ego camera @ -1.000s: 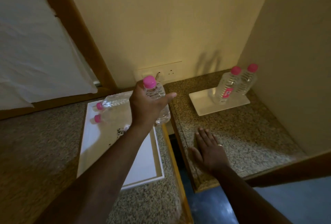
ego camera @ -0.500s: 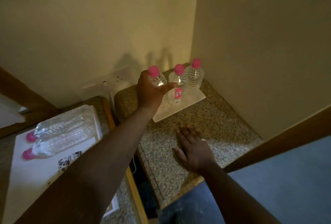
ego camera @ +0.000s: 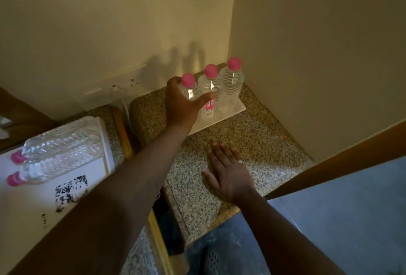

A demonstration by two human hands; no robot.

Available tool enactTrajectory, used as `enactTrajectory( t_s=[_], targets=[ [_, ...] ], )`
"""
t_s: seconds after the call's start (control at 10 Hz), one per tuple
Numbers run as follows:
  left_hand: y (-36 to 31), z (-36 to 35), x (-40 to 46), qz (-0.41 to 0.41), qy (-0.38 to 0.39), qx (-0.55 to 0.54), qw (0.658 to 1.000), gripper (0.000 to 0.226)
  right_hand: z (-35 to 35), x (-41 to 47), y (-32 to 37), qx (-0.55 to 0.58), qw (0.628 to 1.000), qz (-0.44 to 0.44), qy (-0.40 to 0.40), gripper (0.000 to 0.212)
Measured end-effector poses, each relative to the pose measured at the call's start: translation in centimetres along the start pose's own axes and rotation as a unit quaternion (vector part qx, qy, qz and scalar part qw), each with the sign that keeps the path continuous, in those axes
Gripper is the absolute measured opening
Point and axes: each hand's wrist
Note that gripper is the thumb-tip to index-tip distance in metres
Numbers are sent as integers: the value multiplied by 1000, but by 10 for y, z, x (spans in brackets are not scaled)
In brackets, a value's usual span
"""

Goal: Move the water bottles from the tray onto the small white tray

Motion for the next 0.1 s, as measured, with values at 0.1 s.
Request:
enactTrajectory(
  t_s=[0.1],
  targets=[
    [3,9,-11,-6,9,7,1000,93,-3,2,-3,-4,1000,-3,6,71]
  ],
)
Point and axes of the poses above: each hand's wrist, its own x-axis towards the middle knuckle, its own z-axis out of the back of the hand, y = z × x, and after that the axes turned 8 degrees about y, right-handed
